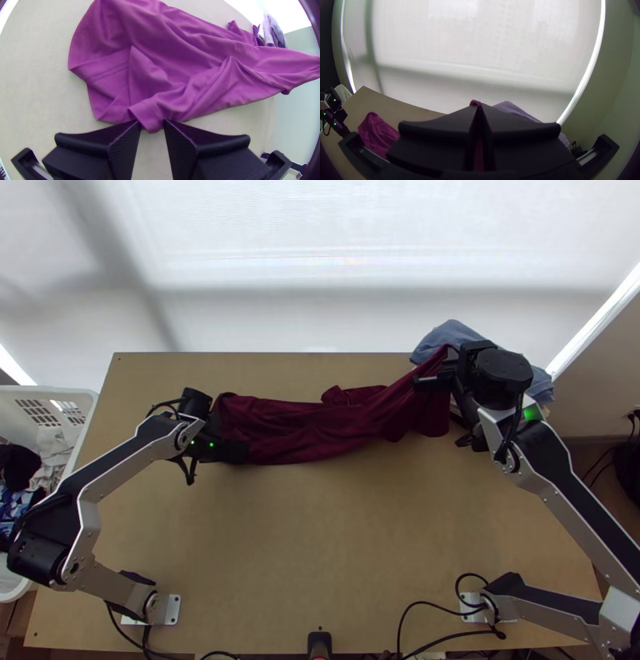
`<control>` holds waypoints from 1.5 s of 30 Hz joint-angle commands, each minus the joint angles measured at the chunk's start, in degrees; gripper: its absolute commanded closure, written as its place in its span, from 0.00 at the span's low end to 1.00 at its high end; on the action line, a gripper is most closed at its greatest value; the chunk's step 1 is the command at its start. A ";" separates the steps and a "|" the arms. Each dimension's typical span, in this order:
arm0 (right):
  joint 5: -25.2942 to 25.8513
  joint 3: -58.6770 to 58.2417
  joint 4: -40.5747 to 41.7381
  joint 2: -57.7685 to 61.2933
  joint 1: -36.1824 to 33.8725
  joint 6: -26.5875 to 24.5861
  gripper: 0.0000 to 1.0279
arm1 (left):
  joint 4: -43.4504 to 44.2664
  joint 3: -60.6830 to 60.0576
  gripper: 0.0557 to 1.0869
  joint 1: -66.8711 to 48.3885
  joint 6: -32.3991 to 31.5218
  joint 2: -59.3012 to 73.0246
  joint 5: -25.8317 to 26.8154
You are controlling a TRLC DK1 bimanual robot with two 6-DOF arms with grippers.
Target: Fold the t-shirt
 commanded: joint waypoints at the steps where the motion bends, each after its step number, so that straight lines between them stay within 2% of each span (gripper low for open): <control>1: 0.80 -1.32 1.34 -0.42 0.22 1.13 0.97 | 0.89 1.48 0.62 0.07 -1.13 1.12 0.63; 2: 0.80 -1.41 1.43 -0.42 0.22 1.22 0.97 | 1.59 1.48 0.62 0.07 -1.57 1.12 0.54; 3: 0.80 -1.41 1.43 -0.42 0.22 1.22 0.97 | 2.03 1.40 0.69 0.07 -1.83 0.86 0.54; 4: 0.80 -1.41 1.52 -0.33 0.22 1.22 0.97 | 3.17 1.31 0.95 0.07 -2.09 0.24 -0.16; 10: 0.89 -0.97 1.78 -0.33 -0.66 0.96 0.97 | 5.98 2.63 0.96 1.74 -3.33 -3.62 -0.69; 18: 0.97 0.70 1.96 0.46 -2.68 0.96 0.97 | 5.02 12.82 0.96 8.24 -5.79 -8.02 -1.22; 25: 0.45 8.88 -10.70 3.80 -3.82 10.27 0.97 | 3.96 24.42 0.96 9.38 -4.73 -13.82 -8.07; 27: -2.54 13.89 -16.15 6.08 -4.70 11.77 0.97 | 3.61 27.76 0.96 10.44 -3.68 -14.70 -9.48; 30: -4.39 22.06 -23.27 10.04 -5.05 12.12 0.97 | 2.99 32.68 0.96 11.76 -0.25 -15.58 -11.24; 33: -6.50 28.56 -27.22 13.20 -5.49 11.85 0.97 | 2.12 38.05 0.96 14.66 1.16 -15.49 -11.32; 39: -16.60 43.07 -35.48 19.80 -7.69 12.21 0.97 | 1.41 46.22 0.96 17.56 6.08 -14.87 -16.60; 45: -27.77 60.03 -42.16 25.77 -11.20 17.48 0.97 | 1.15 51.93 0.96 19.93 8.36 -14.52 -16.86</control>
